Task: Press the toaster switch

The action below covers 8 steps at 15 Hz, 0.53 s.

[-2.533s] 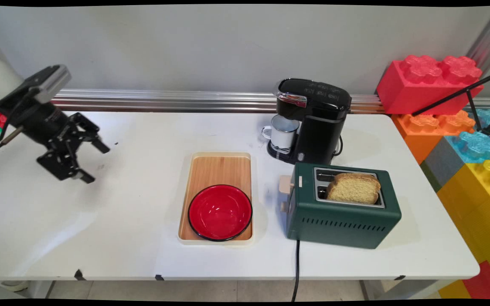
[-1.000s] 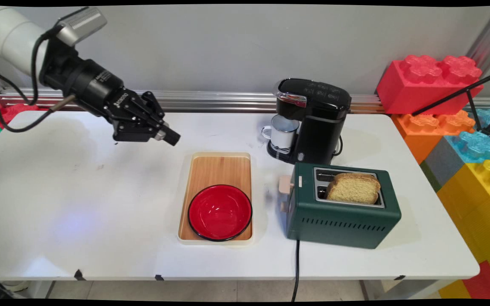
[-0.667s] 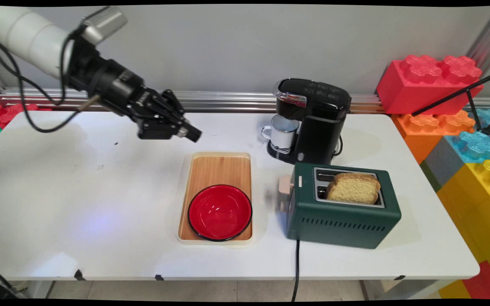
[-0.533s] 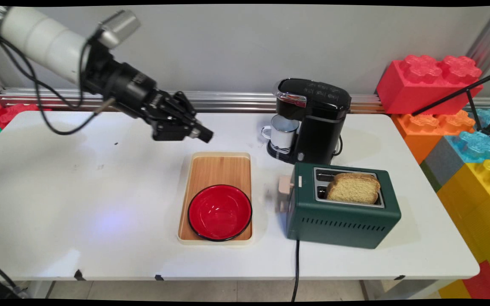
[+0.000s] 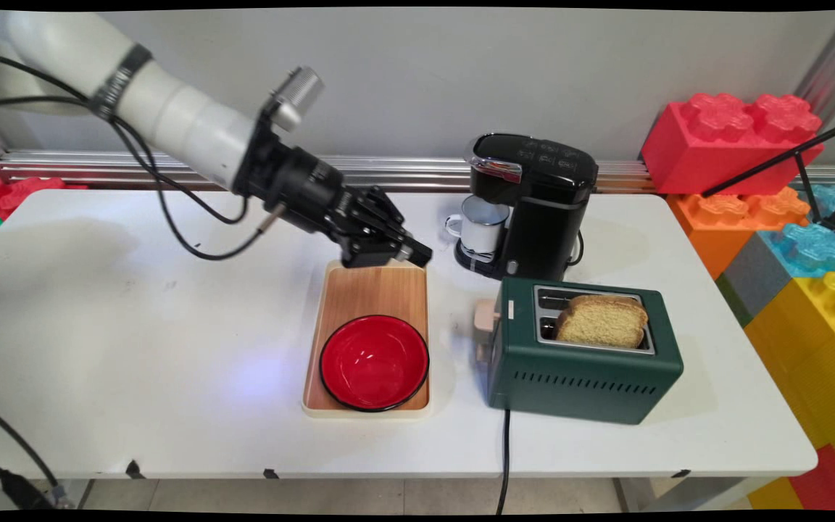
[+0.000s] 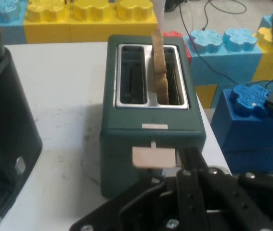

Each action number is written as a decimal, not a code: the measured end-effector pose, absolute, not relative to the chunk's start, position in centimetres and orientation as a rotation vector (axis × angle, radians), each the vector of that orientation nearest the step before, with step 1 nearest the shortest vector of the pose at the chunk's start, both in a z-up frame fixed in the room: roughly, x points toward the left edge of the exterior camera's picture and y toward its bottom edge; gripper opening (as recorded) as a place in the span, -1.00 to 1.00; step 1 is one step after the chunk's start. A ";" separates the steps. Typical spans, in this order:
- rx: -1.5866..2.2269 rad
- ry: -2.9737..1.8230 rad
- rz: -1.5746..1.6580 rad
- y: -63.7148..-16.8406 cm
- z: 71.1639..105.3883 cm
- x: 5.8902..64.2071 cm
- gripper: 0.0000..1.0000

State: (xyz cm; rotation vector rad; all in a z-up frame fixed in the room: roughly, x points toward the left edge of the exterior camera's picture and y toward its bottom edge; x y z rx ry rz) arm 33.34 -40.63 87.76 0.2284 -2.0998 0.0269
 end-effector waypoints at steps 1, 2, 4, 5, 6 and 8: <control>0.227 -2.096 0.026 -40.9 87.1 32.8 -1.00; 0.224 -2.094 0.025 -41.2 86.5 32.3 -1.00; 0.221 -2.088 0.024 -41.7 85.1 31.3 -1.00; 0.220 -2.086 0.023 -41.8 84.8 31.0 -1.00; 0.217 -2.083 0.022 -42.0 84.2 30.6 -1.00; 0.211 -2.075 0.018 -42.5 83.1 29.7 -1.00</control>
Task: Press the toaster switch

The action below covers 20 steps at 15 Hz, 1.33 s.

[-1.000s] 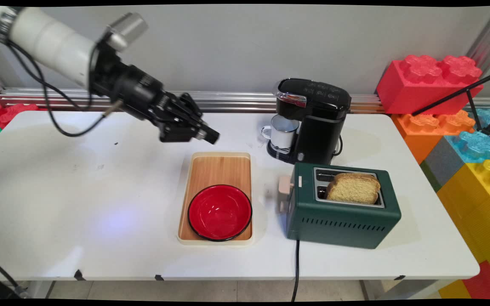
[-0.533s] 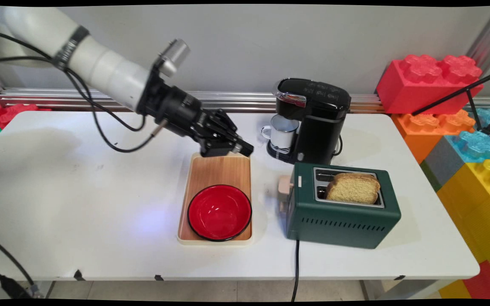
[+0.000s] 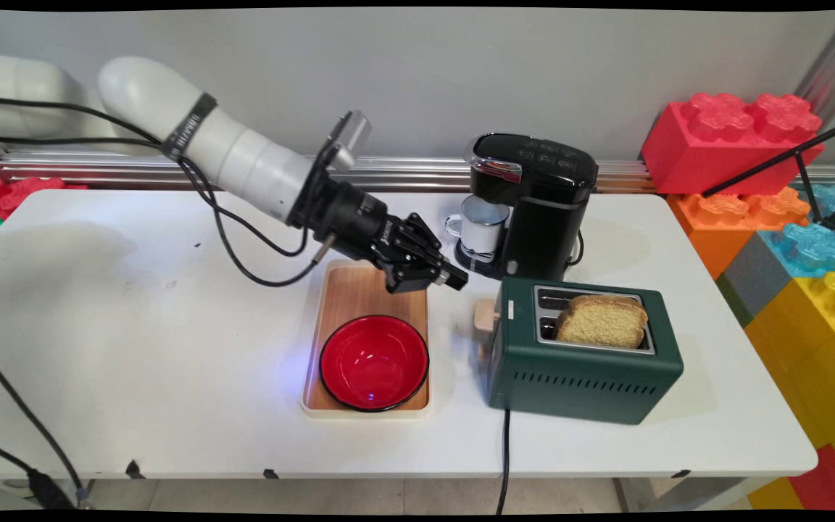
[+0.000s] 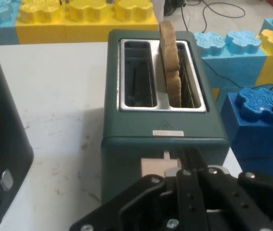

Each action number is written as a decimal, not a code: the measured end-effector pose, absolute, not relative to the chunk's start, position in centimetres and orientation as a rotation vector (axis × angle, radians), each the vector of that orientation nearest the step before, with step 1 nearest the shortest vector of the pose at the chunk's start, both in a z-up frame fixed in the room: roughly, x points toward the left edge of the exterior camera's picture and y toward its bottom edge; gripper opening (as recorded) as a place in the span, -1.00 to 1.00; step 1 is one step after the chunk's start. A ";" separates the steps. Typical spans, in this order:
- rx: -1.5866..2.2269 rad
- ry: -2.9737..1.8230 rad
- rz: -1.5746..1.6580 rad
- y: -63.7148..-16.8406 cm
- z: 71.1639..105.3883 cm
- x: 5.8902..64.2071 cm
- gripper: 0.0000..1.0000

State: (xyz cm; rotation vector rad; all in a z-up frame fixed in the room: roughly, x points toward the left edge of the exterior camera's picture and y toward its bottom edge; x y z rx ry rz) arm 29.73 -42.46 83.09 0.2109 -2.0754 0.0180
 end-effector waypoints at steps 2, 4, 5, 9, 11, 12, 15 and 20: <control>0.208 -2.072 0.016 -42.7 82.4 29.2 -1.00; 0.206 -2.069 0.016 -42.9 81.7 28.6 -1.00; 0.205 -2.068 0.016 -43.1 81.3 28.3 -1.00; 0.207 -2.067 0.020 -43.7 79.9 27.2 -1.00; 0.208 -2.067 0.020 -43.8 79.4 26.8 -1.00; 0.208 -2.067 0.020 -43.9 79.1 26.6 -1.00; 0.209 -2.068 0.017 -44.1 78.5 26.2 -1.00; 0.210 -2.073 0.009 -44.1 77.5 25.7 -1.00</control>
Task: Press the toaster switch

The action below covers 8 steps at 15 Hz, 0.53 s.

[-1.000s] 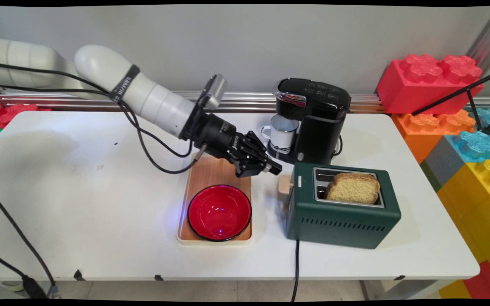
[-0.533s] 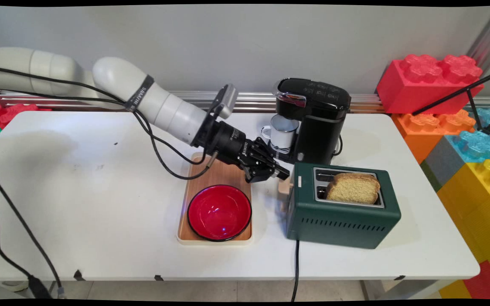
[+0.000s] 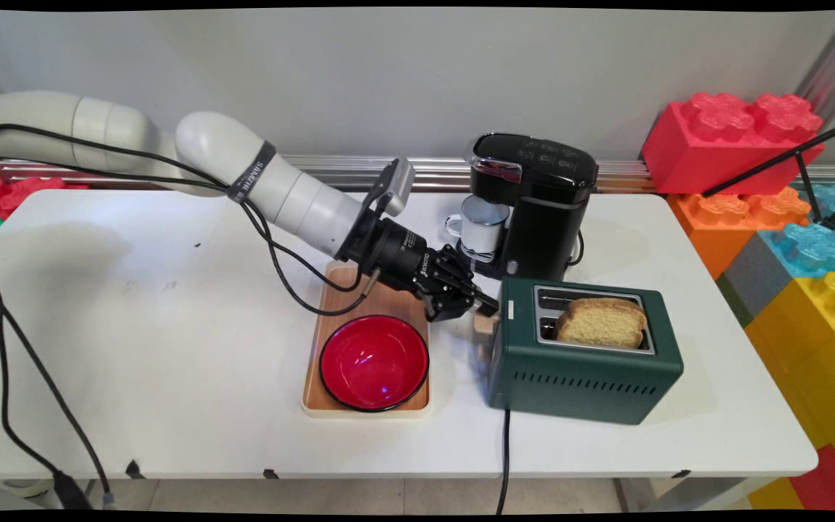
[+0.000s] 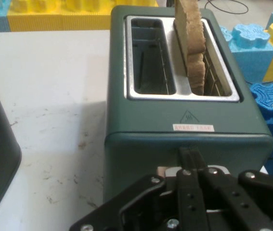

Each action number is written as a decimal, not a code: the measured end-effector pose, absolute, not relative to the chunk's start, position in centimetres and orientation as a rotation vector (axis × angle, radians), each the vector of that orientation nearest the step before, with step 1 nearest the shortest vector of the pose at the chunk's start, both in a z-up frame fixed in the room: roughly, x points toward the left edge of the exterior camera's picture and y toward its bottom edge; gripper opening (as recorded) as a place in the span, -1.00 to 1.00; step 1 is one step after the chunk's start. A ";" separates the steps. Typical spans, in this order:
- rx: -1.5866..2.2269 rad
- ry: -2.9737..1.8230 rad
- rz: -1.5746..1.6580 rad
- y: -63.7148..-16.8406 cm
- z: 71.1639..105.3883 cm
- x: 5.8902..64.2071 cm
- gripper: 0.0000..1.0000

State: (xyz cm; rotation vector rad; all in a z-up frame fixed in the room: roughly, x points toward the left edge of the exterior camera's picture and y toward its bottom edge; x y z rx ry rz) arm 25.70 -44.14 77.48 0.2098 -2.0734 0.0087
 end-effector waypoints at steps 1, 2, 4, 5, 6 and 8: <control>0.210 -2.074 0.008 -44.1 77.4 25.7 -1.00; 0.210 -2.076 0.008 -44.2 77.2 25.7 -1.00; 0.212 -2.082 0.006 -44.2 76.8 25.6 -1.00; 0.213 -2.084 0.005 -44.2 76.6 25.7 -1.00; 0.213 -2.087 0.003 -44.2 76.4 25.7 -1.00; 0.216 -2.092 0.000 -44.2 76.0 25.7 -1.00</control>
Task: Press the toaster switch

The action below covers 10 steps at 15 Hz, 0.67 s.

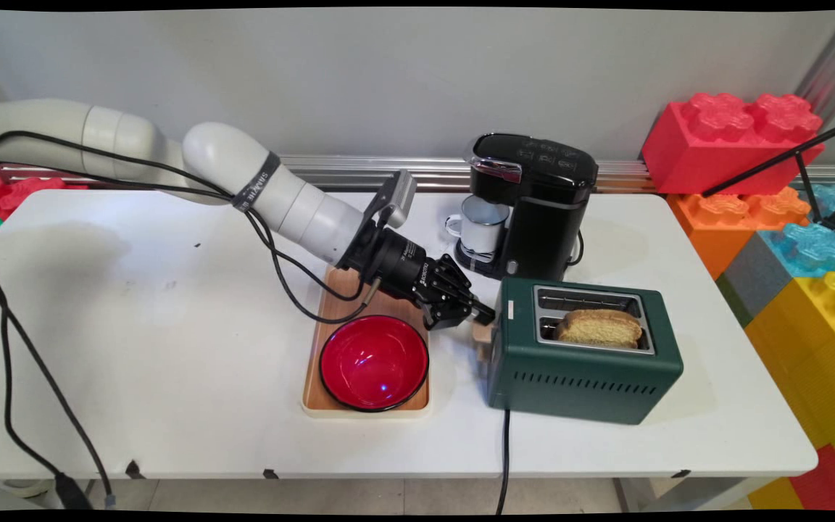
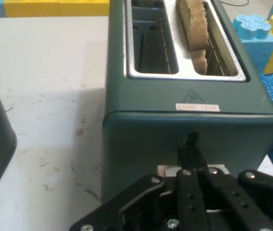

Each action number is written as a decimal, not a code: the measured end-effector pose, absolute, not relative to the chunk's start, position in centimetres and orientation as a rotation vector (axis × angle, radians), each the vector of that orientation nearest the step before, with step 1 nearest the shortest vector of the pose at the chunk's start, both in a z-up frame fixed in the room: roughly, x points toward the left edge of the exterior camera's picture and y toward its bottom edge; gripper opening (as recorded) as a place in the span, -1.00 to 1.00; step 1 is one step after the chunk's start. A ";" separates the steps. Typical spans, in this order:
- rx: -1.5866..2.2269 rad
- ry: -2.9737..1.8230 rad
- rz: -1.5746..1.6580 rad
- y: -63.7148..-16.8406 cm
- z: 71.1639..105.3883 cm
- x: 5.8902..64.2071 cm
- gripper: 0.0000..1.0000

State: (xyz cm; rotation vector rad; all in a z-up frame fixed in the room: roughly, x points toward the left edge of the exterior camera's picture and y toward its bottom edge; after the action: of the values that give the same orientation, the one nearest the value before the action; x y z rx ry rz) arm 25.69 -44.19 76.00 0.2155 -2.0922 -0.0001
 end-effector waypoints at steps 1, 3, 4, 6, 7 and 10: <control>0.216 -2.094 -0.002 -44.2 75.8 25.7 -1.00; 0.218 -2.096 -0.004 -44.2 75.4 25.6 -1.00; 0.218 -2.097 -0.006 -44.3 75.3 25.5 -1.00; 0.219 -2.099 -0.007 -44.3 75.0 25.5 -1.00; 0.220 -2.099 -0.007 -44.3 75.0 25.4 -1.00; 0.222 -2.104 -0.010 -44.3 74.5 25.4 -1.00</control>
State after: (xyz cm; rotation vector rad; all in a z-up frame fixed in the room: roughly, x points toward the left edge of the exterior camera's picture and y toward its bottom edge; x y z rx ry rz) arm 25.37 -44.35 74.49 0.2218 -2.1036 -0.0096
